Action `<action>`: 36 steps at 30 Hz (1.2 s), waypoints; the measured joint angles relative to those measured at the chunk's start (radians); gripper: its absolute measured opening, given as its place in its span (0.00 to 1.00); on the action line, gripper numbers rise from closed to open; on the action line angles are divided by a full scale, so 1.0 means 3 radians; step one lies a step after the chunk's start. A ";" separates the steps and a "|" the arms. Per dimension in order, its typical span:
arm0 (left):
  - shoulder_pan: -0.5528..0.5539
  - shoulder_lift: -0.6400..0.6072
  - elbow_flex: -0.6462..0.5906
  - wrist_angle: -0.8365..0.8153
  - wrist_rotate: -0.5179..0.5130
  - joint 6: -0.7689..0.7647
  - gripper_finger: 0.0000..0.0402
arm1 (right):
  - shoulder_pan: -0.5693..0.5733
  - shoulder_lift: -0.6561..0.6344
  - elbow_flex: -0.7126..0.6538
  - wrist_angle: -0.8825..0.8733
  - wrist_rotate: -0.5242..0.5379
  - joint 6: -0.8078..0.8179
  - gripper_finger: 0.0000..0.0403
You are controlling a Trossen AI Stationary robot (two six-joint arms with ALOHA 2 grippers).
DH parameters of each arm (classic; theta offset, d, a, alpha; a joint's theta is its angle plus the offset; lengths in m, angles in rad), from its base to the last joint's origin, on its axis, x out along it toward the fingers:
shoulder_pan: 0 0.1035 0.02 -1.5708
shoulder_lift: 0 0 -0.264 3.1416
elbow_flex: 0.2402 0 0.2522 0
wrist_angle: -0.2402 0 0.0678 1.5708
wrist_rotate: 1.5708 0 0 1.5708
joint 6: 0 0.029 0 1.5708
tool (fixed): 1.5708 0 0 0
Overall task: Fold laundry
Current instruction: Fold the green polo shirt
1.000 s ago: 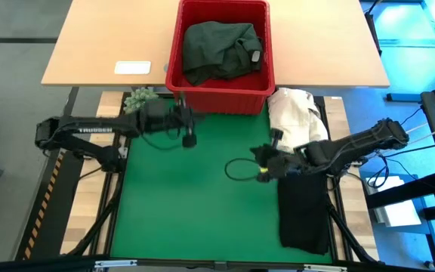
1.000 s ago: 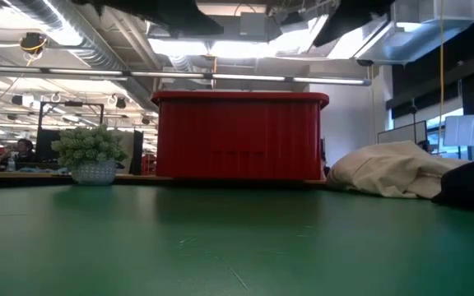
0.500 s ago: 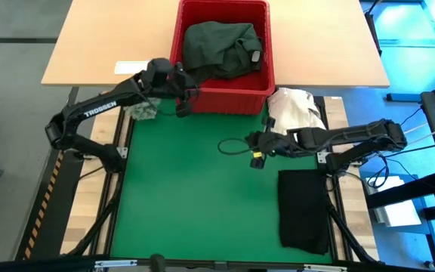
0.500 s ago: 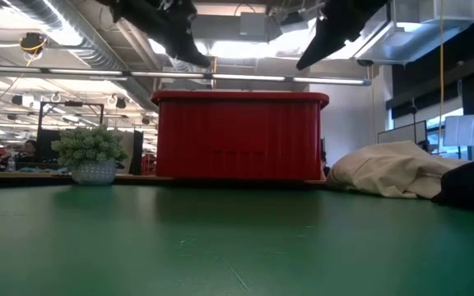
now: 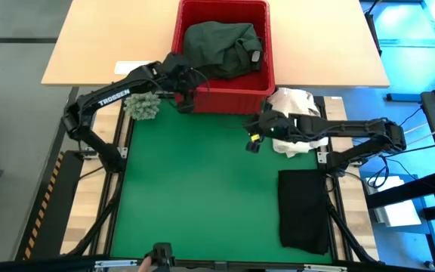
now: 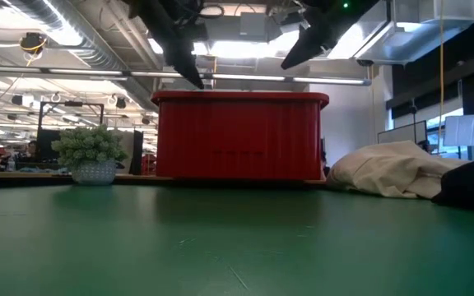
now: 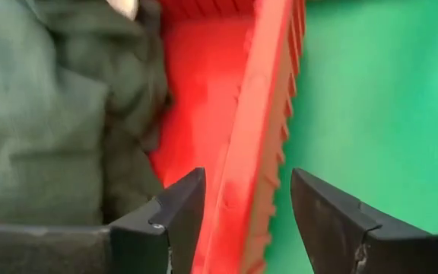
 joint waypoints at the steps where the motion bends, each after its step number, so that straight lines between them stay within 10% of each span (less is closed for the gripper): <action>1: 0.0000 0.0052 0.0044 -0.0074 -0.0073 0.0001 0.47 | -0.0050 0.0000 0.0000 0.0020 -0.0047 -0.0003 0.16; 36: -0.0108 0.0520 0.0204 -0.0421 -0.0374 0.0094 0.25 | -0.1175 0.0272 -0.0001 0.1264 -0.0453 -0.0436 0.24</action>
